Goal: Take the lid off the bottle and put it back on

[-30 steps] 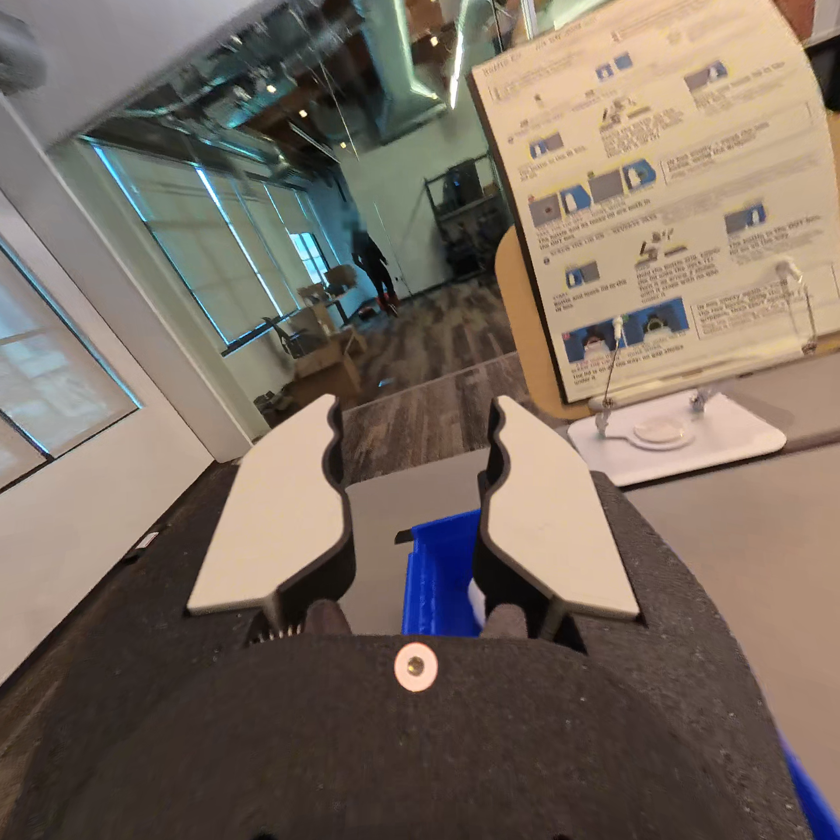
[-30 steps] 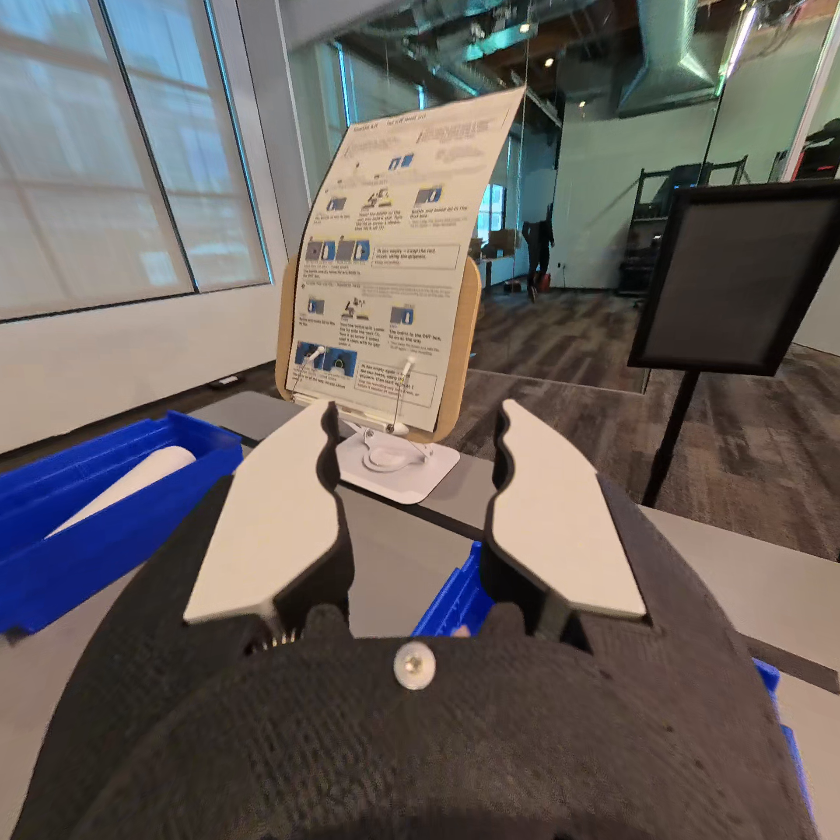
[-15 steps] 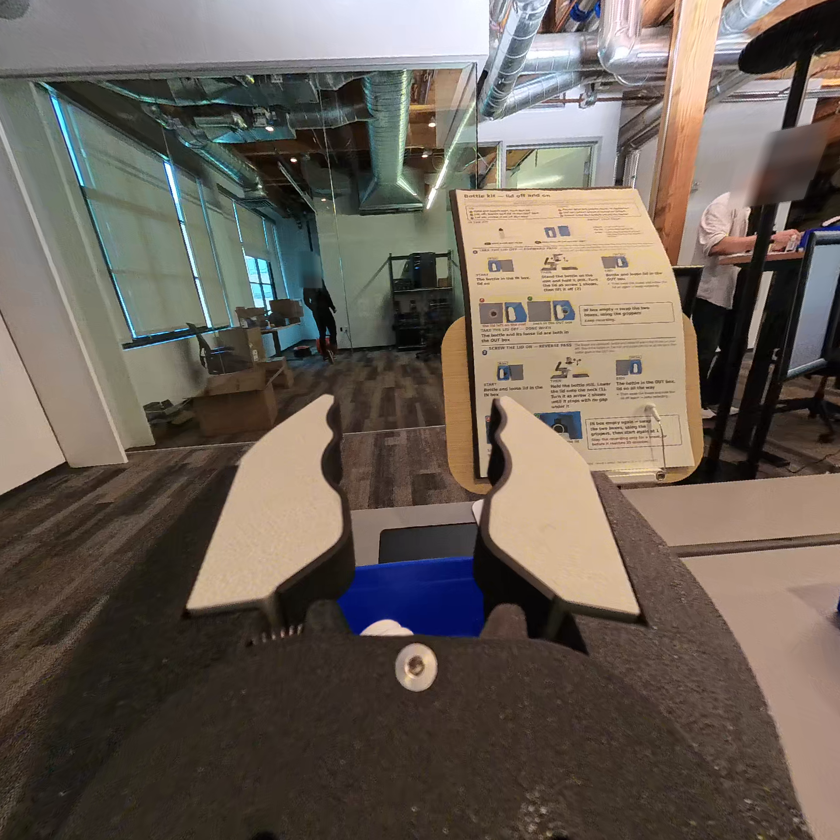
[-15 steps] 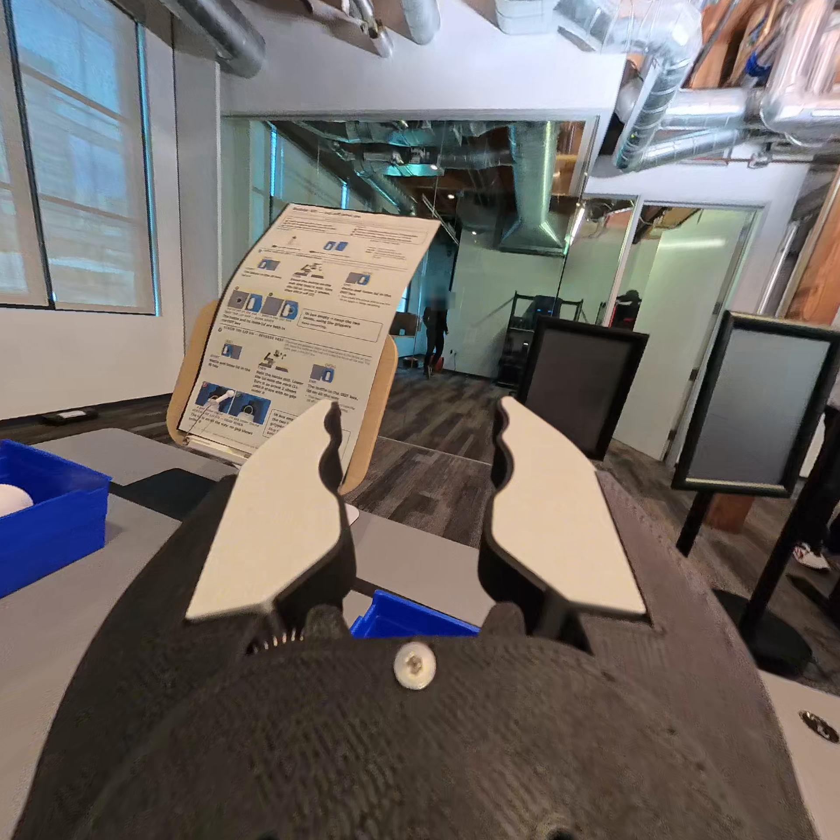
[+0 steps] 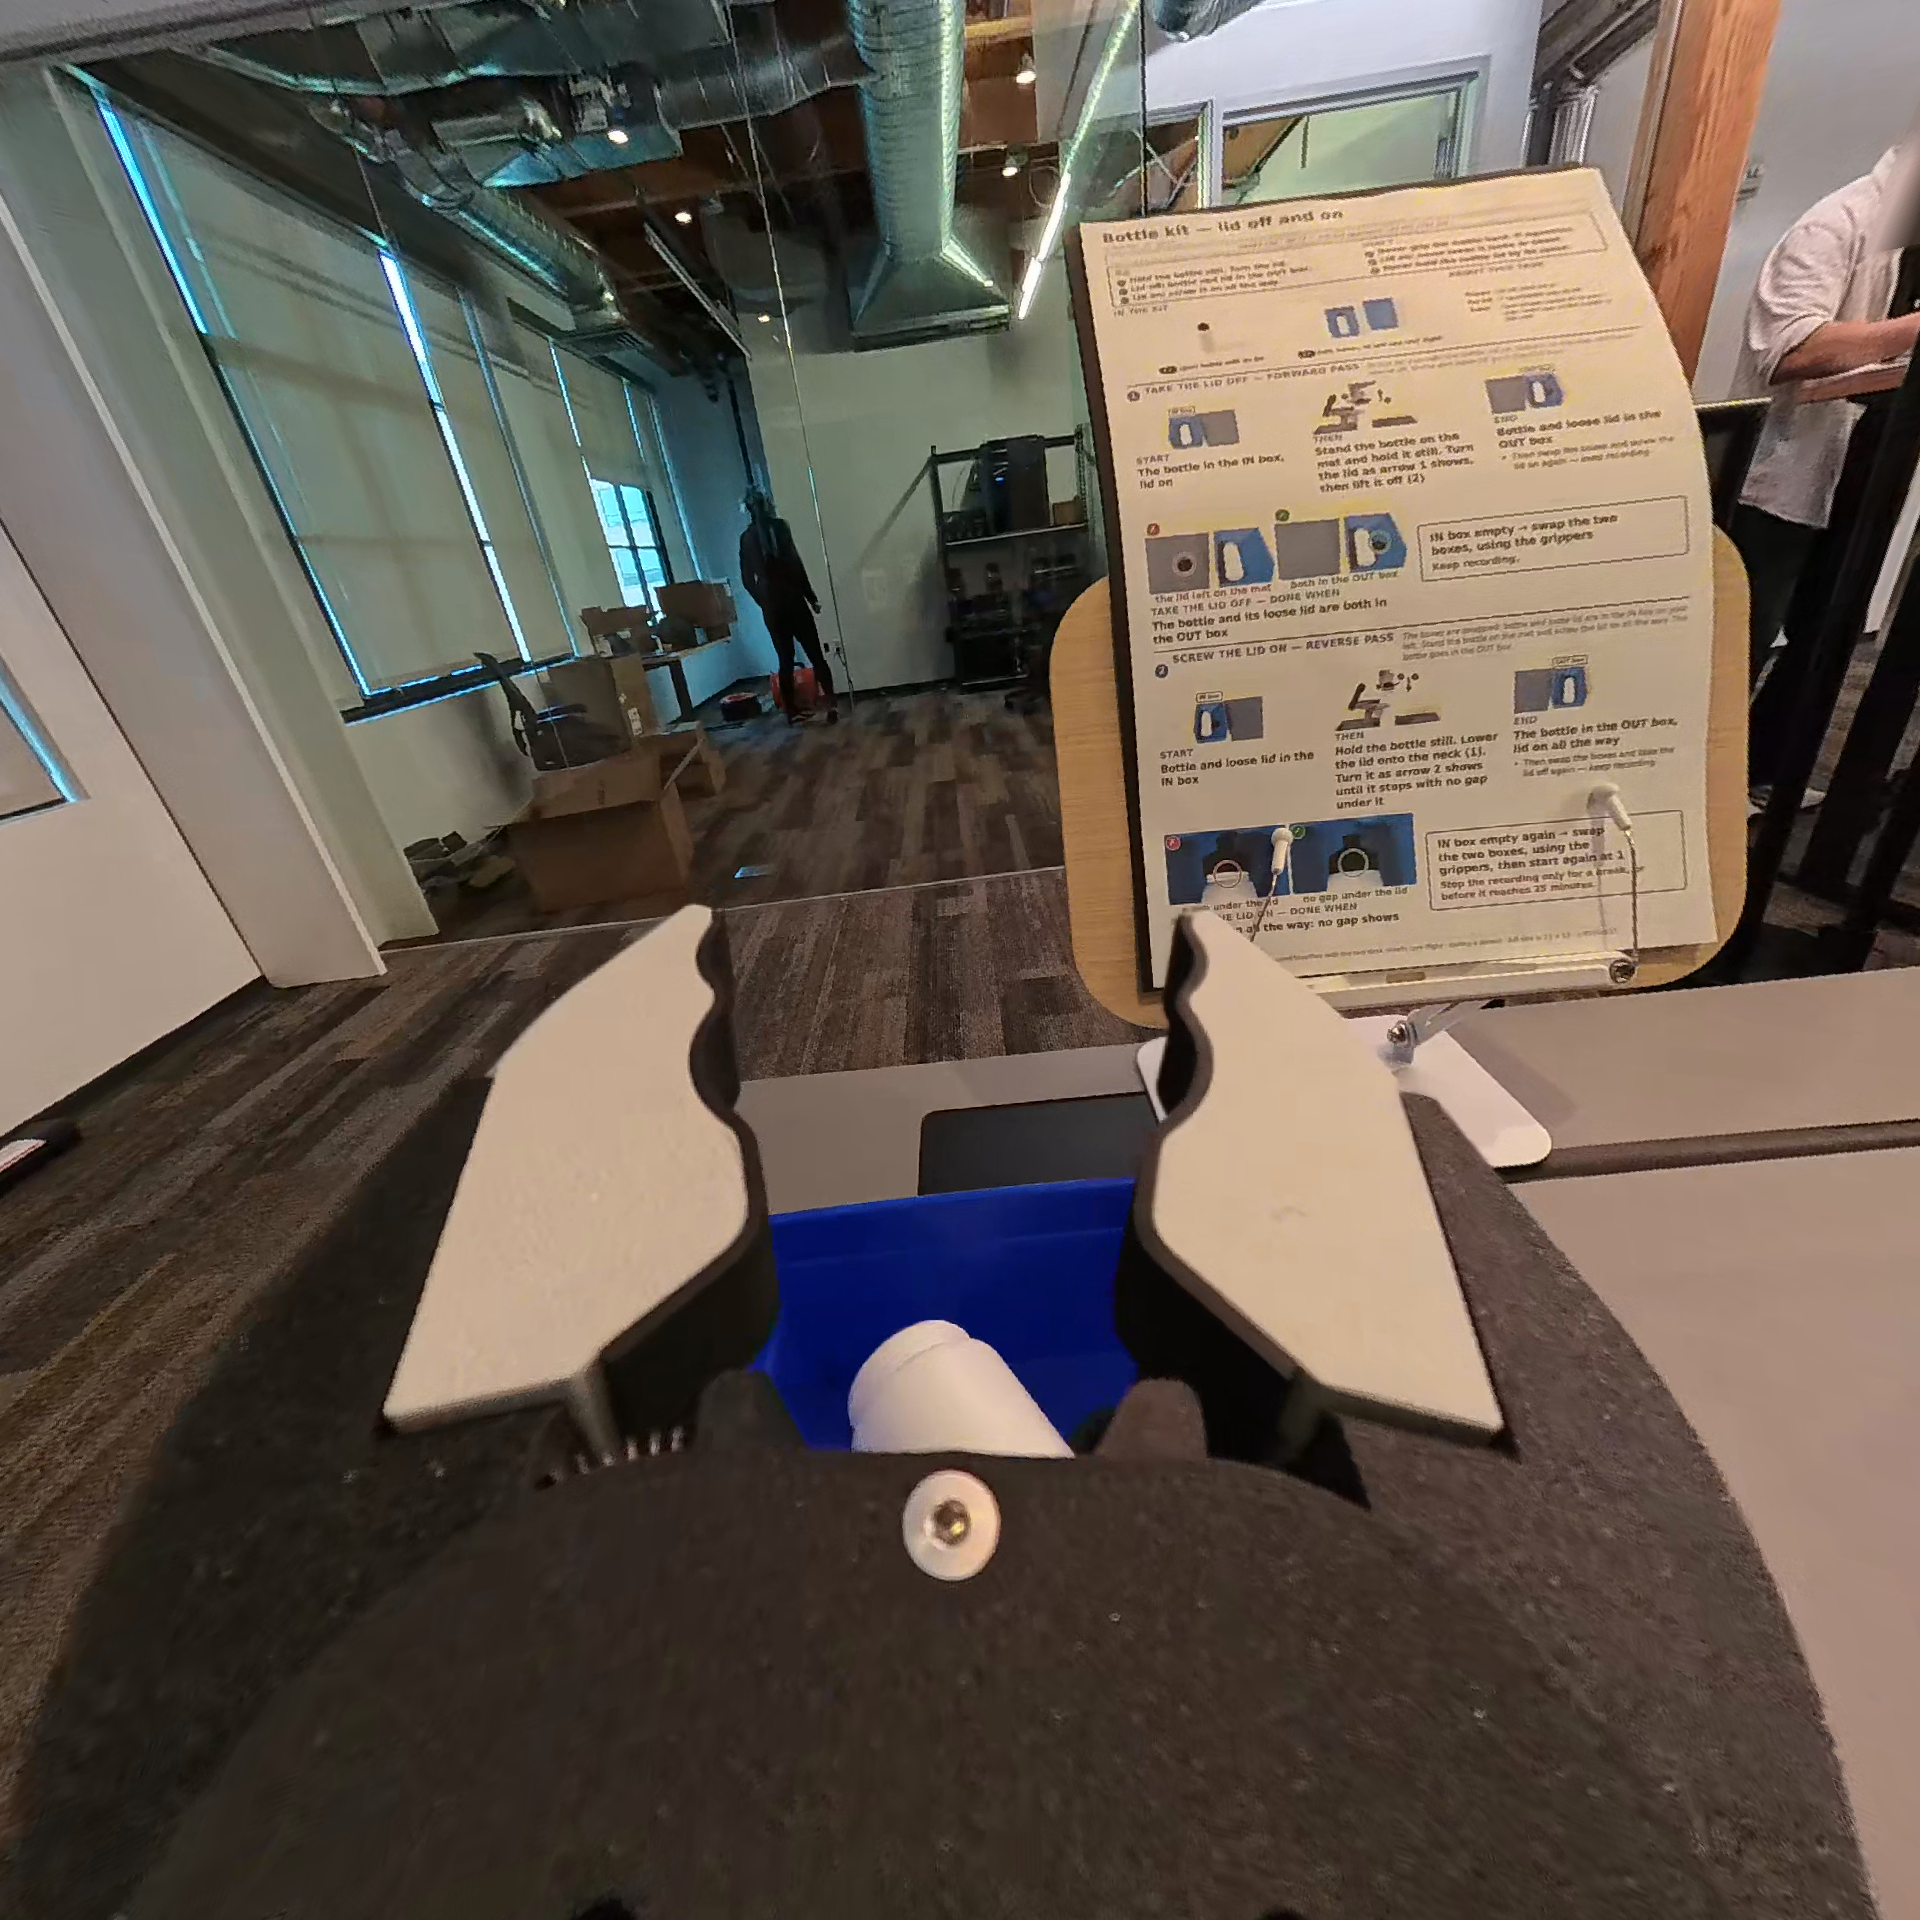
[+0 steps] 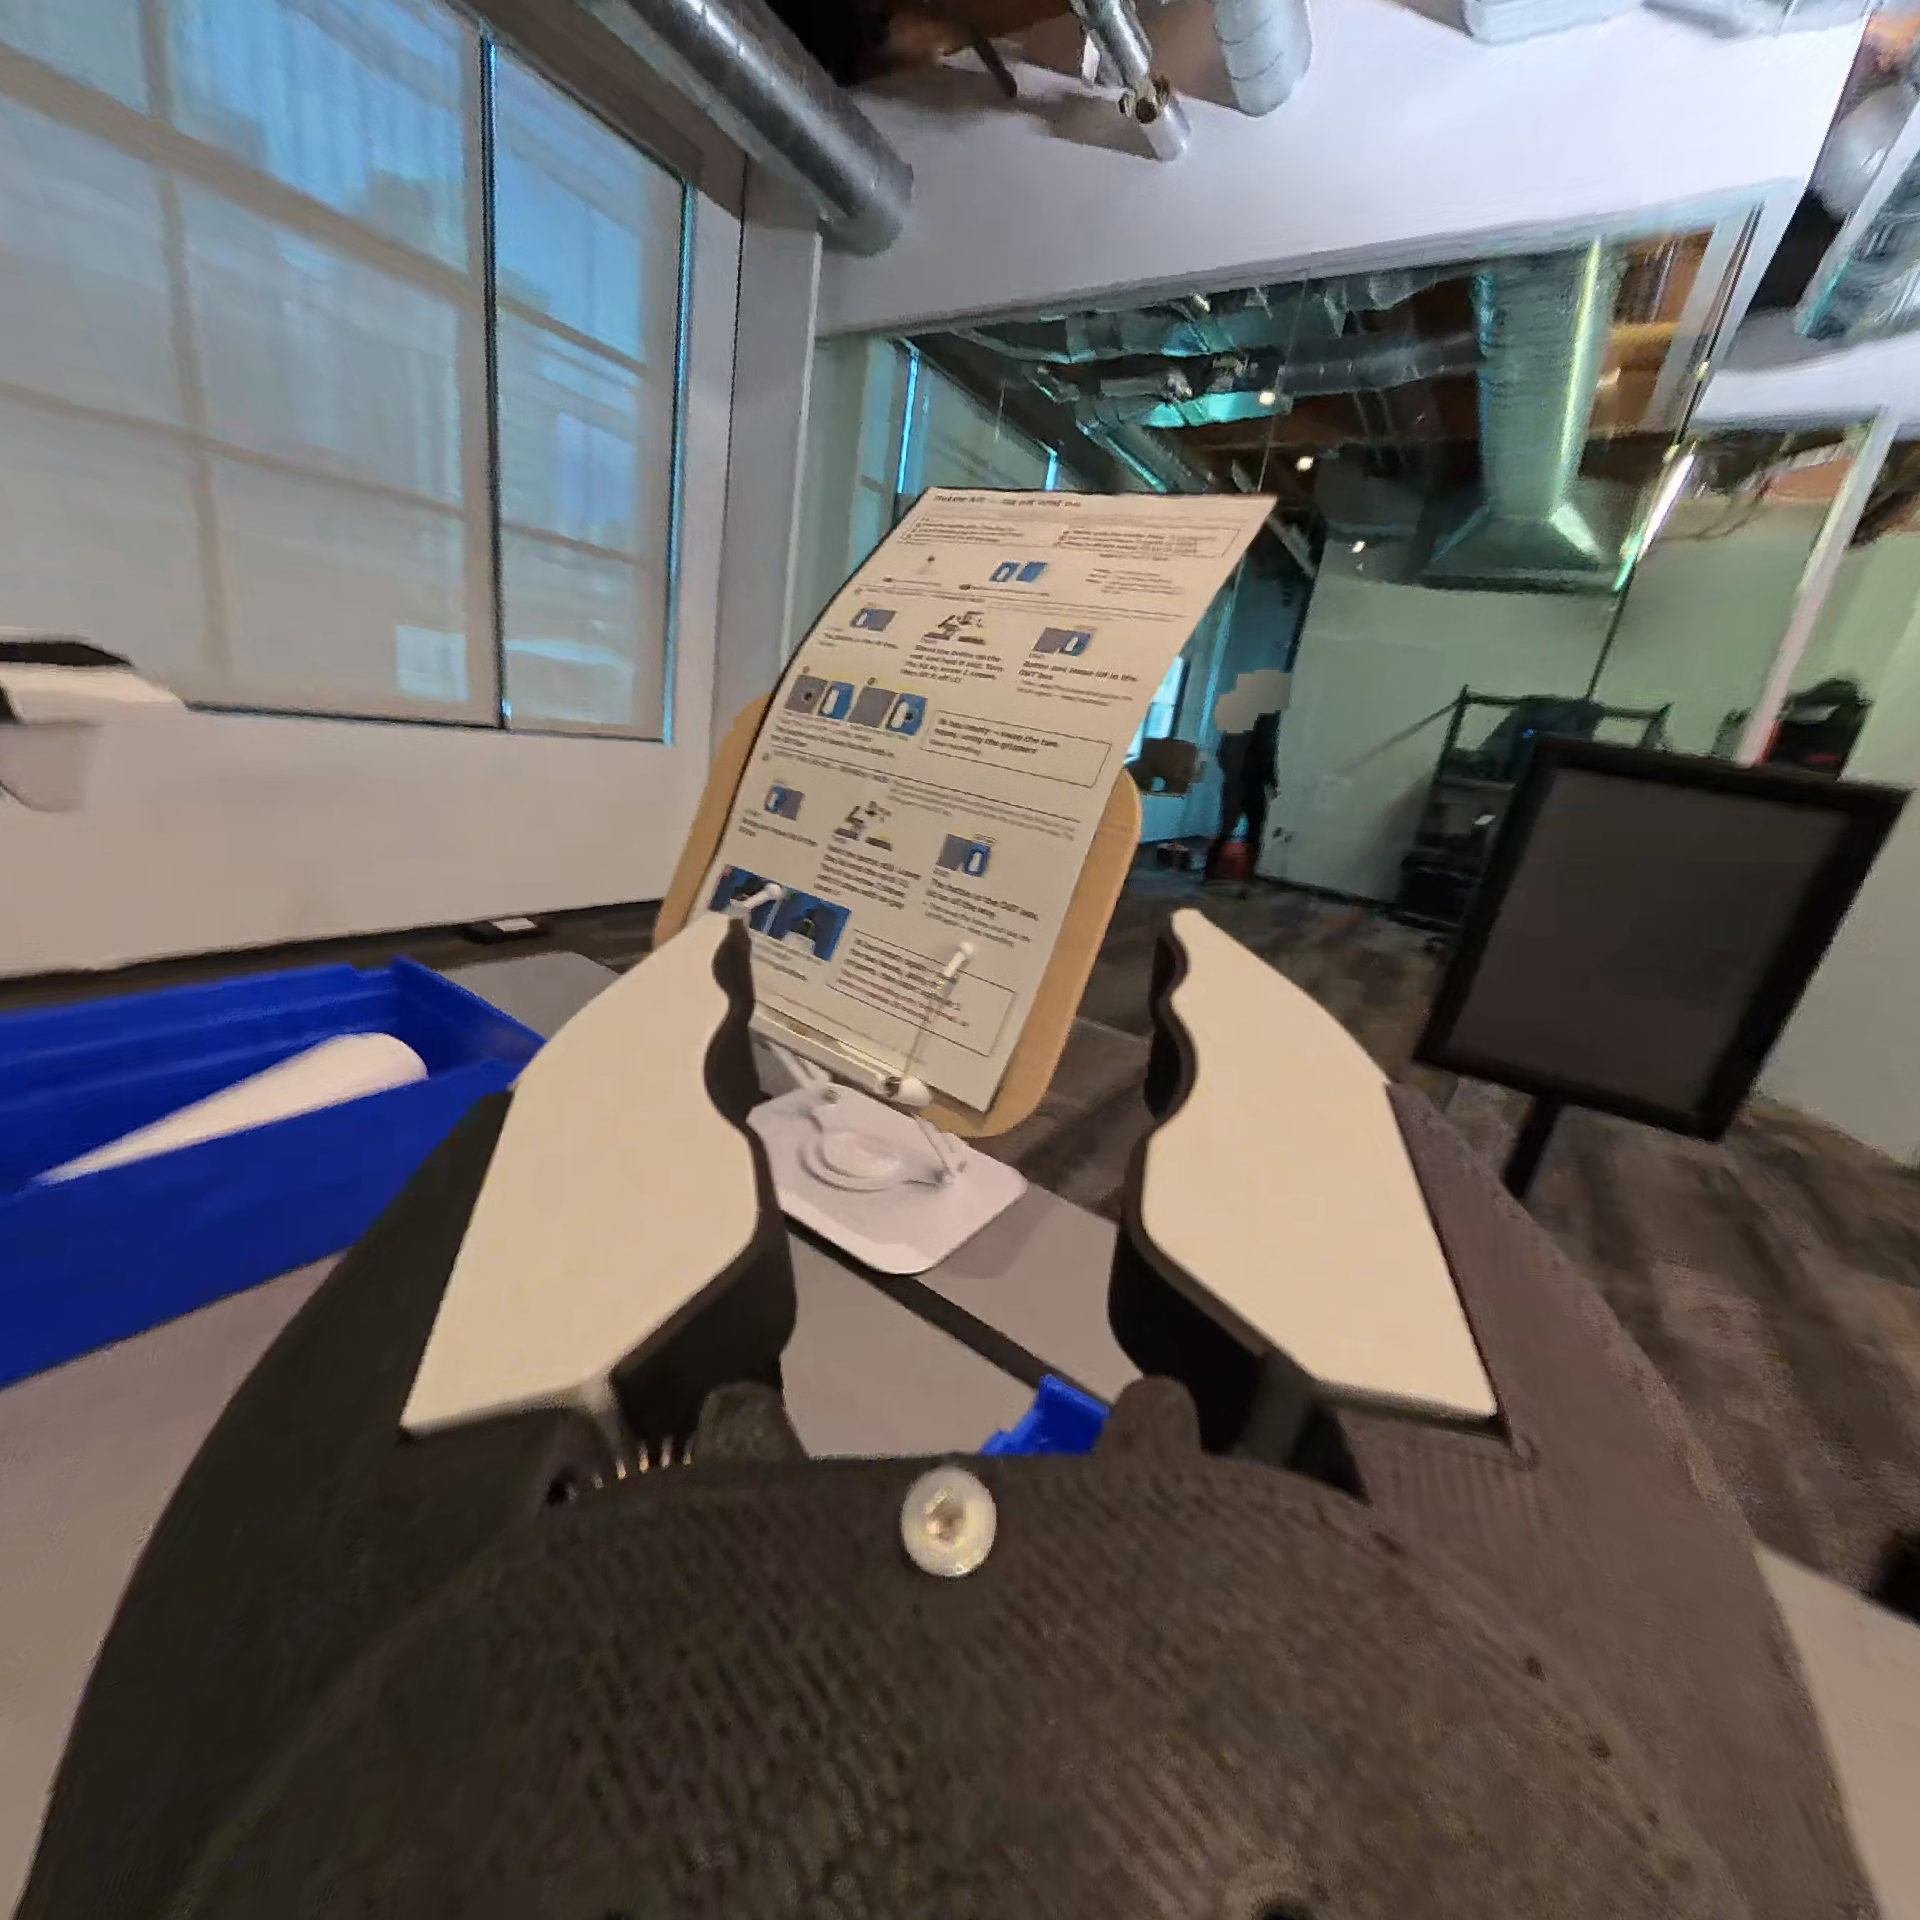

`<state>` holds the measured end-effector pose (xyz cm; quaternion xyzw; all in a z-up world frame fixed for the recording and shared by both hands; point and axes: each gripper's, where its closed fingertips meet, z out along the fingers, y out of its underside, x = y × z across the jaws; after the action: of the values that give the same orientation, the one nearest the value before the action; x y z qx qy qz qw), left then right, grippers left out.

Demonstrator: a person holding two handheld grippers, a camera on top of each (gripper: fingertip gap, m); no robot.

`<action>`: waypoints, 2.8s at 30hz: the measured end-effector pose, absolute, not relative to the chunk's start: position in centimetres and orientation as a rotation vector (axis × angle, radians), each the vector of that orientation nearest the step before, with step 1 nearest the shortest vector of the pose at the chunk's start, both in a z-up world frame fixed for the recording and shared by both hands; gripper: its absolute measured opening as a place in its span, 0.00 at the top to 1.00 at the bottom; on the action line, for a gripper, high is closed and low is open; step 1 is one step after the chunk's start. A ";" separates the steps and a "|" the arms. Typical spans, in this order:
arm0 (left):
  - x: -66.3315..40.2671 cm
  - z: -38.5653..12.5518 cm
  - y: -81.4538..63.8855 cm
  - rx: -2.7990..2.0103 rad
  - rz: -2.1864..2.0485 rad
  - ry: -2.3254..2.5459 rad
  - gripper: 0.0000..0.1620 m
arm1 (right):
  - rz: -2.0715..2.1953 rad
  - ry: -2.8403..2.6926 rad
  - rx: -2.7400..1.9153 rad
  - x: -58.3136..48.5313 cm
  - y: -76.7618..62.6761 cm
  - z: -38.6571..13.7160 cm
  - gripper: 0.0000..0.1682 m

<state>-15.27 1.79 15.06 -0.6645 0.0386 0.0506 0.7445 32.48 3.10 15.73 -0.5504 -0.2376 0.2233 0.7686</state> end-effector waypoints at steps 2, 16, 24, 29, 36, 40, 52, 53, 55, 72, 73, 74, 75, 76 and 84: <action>-15.3 14.9 1.9 -1.459 0.108 0.076 0.50 | 0.561 -0.493 -1.236 32.6 3.4 15.3 0.57; -15.4 15.2 1.8 -1.452 0.078 0.065 0.50 | 0.446 -0.445 -1.238 33.5 4.1 15.5 0.62; -16.9 16.0 1.1 -1.427 0.089 0.024 0.50 | 0.410 -0.463 -1.239 33.7 4.3 15.1 0.55; -17.3 16.4 0.7 -1.414 0.088 0.015 0.51 | 0.435 -0.440 -1.251 34.0 4.1 15.3 0.52; -17.2 16.4 0.7 -1.416 0.095 0.019 0.51 | 0.527 -0.443 -1.270 34.3 3.7 15.0 0.57; -17.3 16.5 0.7 -1.415 0.099 0.015 0.51 | 0.488 -0.470 -1.289 34.5 3.9 14.6 0.63; -17.2 16.3 0.8 -1.420 0.105 0.020 0.51 | 0.410 -0.515 -1.275 33.9 4.4 14.1 0.63; -17.2 16.3 0.8 -1.421 0.104 0.021 0.51 | 0.412 -0.514 -1.272 33.9 4.4 14.1 0.61; -17.0 16.2 0.8 -1.425 0.104 0.027 0.50 | 0.411 -0.528 -1.273 33.7 4.4 14.0 0.61; -16.2 16.2 0.5 -1.443 0.097 0.064 0.49 | -0.334 -0.053 -1.447 44.4 5.6 13.8 0.56; -16.1 16.1 0.5 -1.450 0.092 0.068 0.49 | -0.338 -0.049 -1.448 44.6 5.6 13.8 0.56; -16.0 15.9 0.6 -1.459 0.086 0.072 0.49 | -0.342 -0.047 -1.446 44.8 5.5 13.9 0.56; -15.8 15.8 0.6 -1.471 0.078 0.079 0.49 | -0.349 -0.046 -1.445 44.9 5.5 13.9 0.56; -15.6 15.5 0.7 -1.488 0.071 0.089 0.49 | -0.357 -0.045 -1.444 45.0 5.4 13.9 0.56; -14.3 13.4 1.3 -1.618 0.039 0.157 0.48 | -0.385 -0.048 -1.448 45.2 5.5 13.9 0.55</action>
<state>-14.25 1.27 13.45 -0.7227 0.0703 0.0176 0.6874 45.16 5.49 13.86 -0.6581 -0.0220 -0.1748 0.7320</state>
